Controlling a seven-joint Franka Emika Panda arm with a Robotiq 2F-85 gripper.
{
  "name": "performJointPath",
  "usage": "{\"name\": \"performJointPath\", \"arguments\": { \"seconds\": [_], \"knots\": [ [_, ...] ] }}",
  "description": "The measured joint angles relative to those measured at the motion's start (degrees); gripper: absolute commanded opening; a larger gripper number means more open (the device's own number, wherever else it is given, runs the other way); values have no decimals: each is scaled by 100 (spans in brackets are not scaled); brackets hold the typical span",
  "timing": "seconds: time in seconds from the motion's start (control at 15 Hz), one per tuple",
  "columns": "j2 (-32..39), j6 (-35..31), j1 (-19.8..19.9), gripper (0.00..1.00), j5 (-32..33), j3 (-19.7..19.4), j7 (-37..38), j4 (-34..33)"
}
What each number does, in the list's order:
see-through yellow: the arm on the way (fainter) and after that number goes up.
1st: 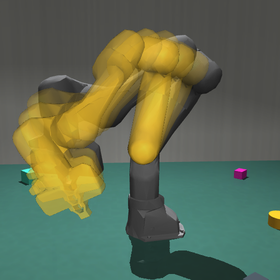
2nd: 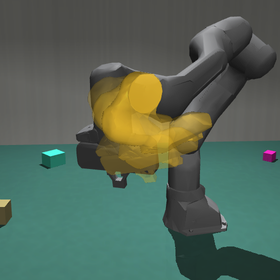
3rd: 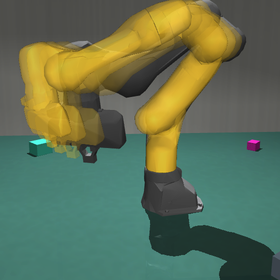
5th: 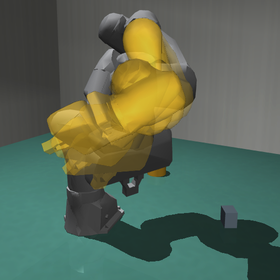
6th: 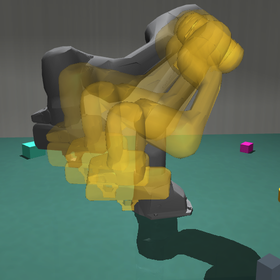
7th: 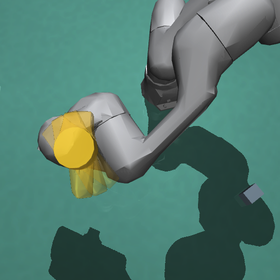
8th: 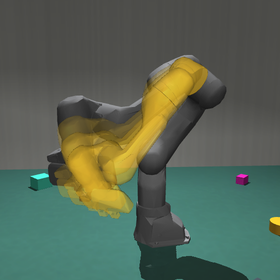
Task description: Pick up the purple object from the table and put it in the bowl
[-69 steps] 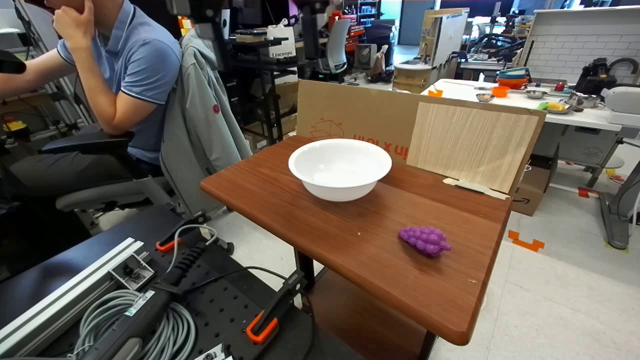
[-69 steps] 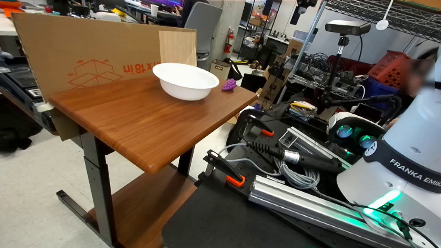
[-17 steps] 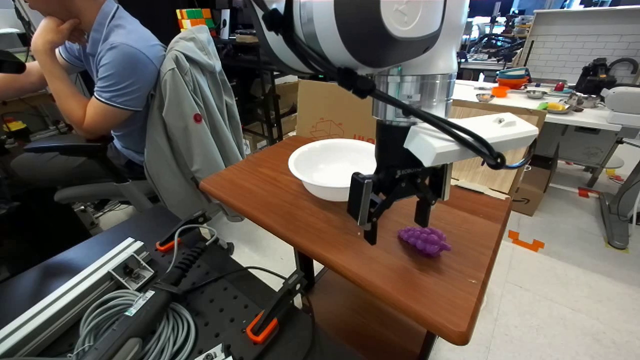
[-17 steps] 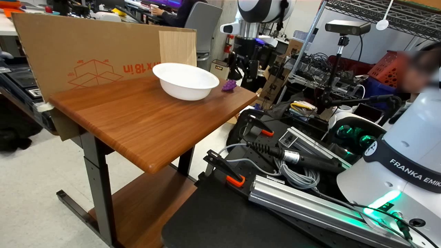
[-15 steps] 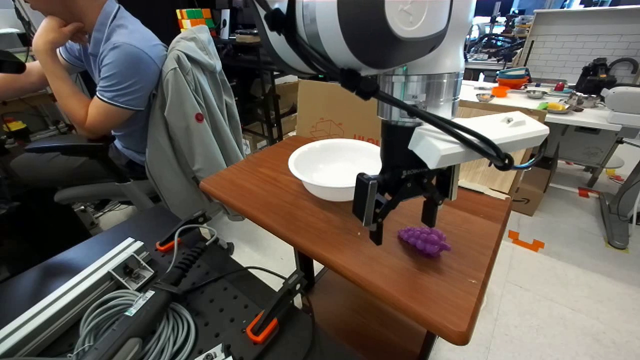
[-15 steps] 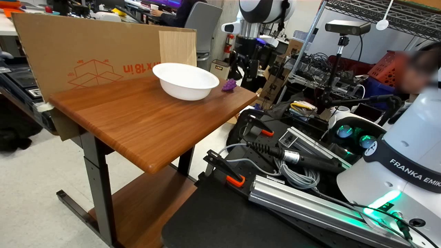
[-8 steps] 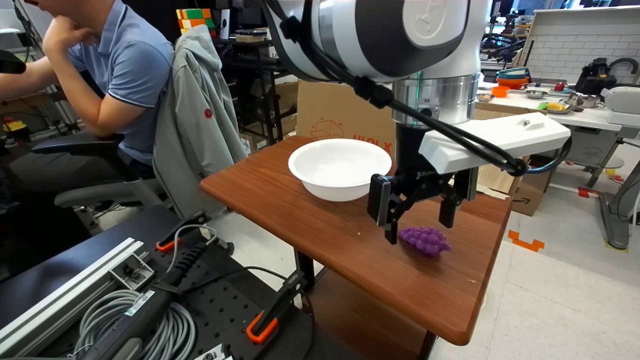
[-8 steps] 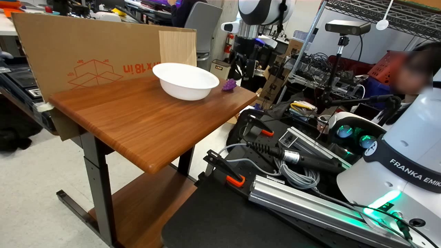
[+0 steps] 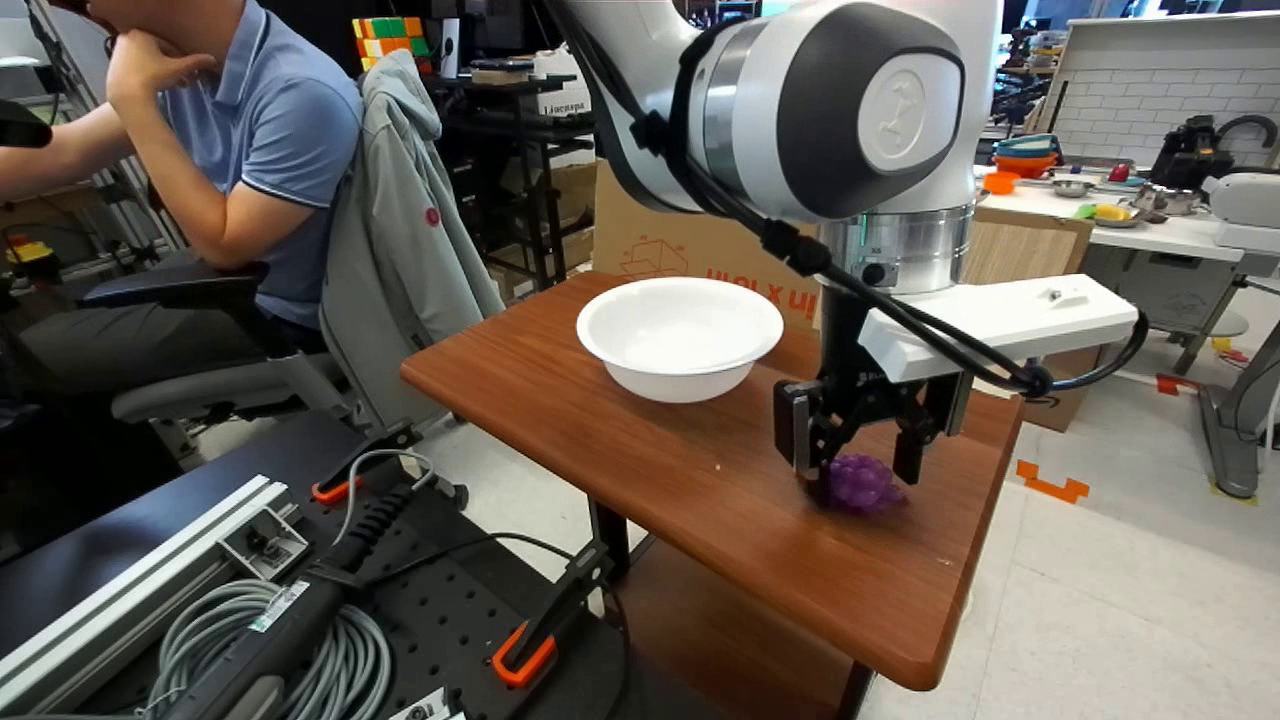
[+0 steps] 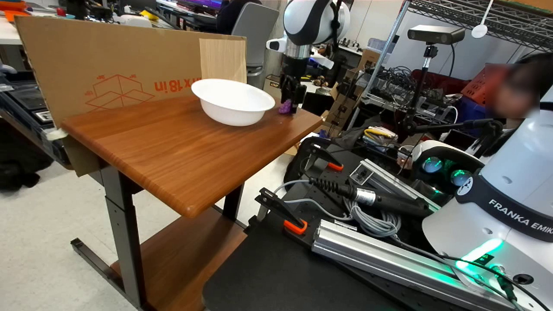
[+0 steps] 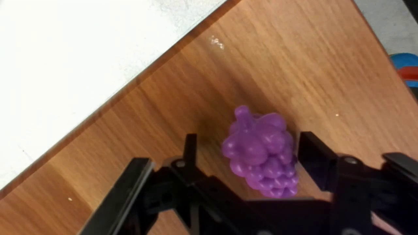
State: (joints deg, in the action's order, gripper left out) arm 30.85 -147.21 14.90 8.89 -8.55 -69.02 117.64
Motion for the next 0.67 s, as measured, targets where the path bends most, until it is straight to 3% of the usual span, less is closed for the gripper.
{"name": "performJointPath", "arguments": {
  "seconds": [0.27, 0.53, 0.67],
  "knots": [
    [110, 27, 0, 23, 0, 3, 54, -153],
    [18, -80, 1, 23, 0, 69, 62, -88],
    [-358, -401, -8, 23, 49, 164, 61, 269]
  ]
}}
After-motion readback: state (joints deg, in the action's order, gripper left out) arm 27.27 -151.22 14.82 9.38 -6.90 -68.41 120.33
